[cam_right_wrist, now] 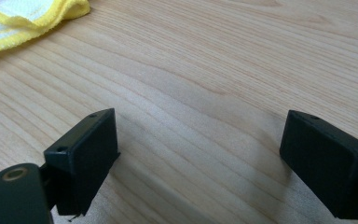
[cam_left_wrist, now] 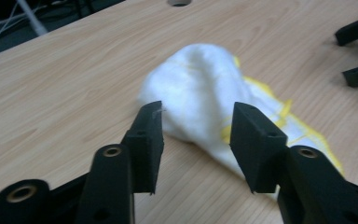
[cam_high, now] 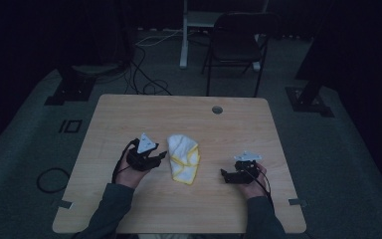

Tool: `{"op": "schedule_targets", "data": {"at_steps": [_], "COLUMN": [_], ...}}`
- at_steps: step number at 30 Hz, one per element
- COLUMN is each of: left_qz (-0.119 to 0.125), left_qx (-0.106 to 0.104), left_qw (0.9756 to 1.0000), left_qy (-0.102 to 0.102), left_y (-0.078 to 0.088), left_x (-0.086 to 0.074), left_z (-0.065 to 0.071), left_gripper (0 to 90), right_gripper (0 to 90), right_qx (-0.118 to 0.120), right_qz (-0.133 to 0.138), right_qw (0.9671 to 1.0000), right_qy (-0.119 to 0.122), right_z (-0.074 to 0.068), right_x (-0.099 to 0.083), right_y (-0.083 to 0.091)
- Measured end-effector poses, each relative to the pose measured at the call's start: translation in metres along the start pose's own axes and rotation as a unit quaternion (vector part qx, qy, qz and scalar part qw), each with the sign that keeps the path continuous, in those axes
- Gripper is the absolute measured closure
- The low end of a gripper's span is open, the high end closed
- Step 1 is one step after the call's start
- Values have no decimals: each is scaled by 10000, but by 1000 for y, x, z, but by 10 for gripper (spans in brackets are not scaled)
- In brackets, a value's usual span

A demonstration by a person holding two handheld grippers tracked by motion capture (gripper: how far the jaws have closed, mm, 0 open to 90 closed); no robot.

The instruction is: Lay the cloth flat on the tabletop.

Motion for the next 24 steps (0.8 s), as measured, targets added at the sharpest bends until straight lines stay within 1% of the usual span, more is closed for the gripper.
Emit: {"op": "schedule_targets", "data": {"at_steps": [2, 6, 8, 10, 11, 12, 16, 20, 22, 24], "left_qz": [39, 39, 14, 14, 0, -2, -19, -78, -111, -129], "left_qx": [-87, -193, -224, -238, -311, -349, -506, -662, -726, -787], "left_qw": [9999, 9996, 9993, 9992, 9987, 9984, 9975, 9958, 9950, 9939], "left_qy": [-70, -199, -291, -311, -406, -452, -496, -630, -679, -761], "left_y": [-2, -7, -10, -11, -14, -15, -21, -26, -30, -34], "left_x": [4, 9, 12, 12, 14, 15, 16, 16, 16, 16], "left_z": [5, 12, 17, 18, 24, 26, 34, 43, 47, 52], "left_gripper": [595, 613, 617, 620, 620, 630, 678, 754, 757, 726], "right_gripper": [111, 111, 111, 111, 111, 111, 111, 111, 111, 111], "right_qx": [0, -1, -1, -1, -1, 0, 0, 0, 0, 0], "right_qz": [0, 1, 1, 1, 2, 2, 3, 4, 3, 3], "right_qw": [10000, 10000, 10000, 10000, 10000, 10000, 10000, 10000, 10000, 10000], "right_qy": [1, -1, -3, -1, -3, -6, -8, -6, -6, -6], "right_z": [0, 0, 0, 0, 0, 0, 0, 0, 0, 0], "right_x": [0, 0, 0, 0, 0, 0, 0, 0, 0, 0], "right_y": [0, 0, 0, 0, 0, 0, 0, 0, 0, 0]}}
Point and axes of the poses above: each handheld gripper's, and its own axes: y roughly backward along the jaws, x roughly out of its top, z roughly to its right, the point moved 5 cm from there along -y, roughly forward along the jaws, and after that the axes turned 6 degrees about x, right-handed, at the moved point
